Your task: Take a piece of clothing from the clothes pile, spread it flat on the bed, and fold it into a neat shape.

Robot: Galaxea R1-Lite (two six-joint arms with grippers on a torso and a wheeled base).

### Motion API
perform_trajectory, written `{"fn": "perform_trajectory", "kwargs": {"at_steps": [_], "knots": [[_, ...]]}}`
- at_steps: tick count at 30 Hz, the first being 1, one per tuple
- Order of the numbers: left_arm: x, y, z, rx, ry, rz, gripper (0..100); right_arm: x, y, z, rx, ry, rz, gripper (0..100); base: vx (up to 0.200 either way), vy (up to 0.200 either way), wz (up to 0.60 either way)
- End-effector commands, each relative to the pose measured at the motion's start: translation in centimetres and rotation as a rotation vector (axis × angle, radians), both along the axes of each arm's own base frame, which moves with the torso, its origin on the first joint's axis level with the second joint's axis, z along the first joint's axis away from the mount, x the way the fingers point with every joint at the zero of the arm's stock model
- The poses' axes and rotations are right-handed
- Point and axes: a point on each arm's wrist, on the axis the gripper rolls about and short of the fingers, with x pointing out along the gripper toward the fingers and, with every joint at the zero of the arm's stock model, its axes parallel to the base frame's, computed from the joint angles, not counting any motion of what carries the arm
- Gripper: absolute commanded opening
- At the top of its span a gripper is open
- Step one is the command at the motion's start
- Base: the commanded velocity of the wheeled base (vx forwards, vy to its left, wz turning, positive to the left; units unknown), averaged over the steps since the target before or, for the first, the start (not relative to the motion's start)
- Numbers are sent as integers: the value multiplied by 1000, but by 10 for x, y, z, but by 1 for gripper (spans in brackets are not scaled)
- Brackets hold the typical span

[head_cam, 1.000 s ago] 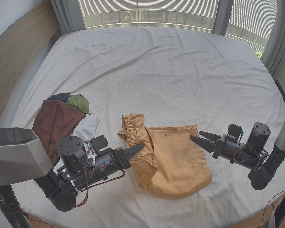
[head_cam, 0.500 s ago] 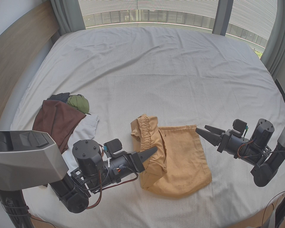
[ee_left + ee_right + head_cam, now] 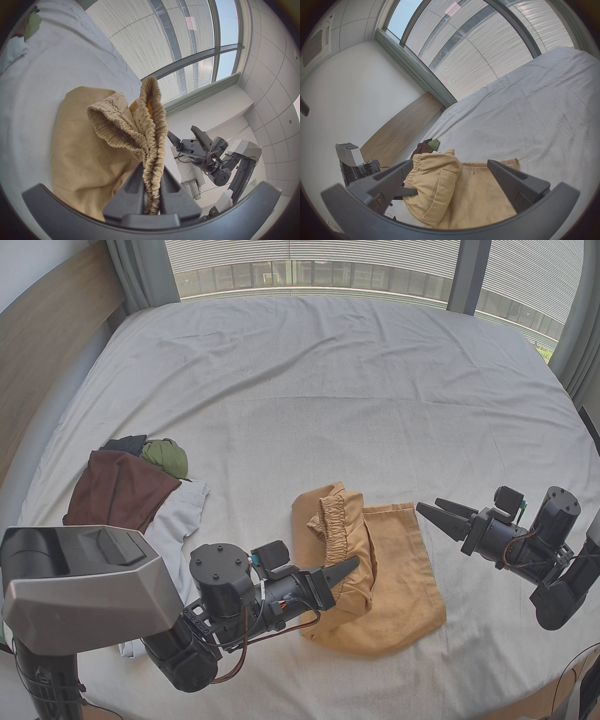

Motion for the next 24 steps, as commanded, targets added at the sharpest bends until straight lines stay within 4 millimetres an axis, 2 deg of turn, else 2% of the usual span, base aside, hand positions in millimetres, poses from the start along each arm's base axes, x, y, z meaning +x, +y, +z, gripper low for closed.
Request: {"fn": "perform_trajectory", "kwargs": {"at_steps": [1, 11, 24], "knots": [[2, -8, -10, 9, 10, -8, 0, 1, -2, 1, 1, -4, -9, 100, 0, 0, 0], [4, -19, -14, 2, 0, -25, 0, 2, -3, 2, 3, -10, -12, 100, 0, 0, 0], [4, -19, -17, 9, 7, -25, 0, 4, -5, 5, 13, -19, -19, 100, 0, 0, 0]]}}
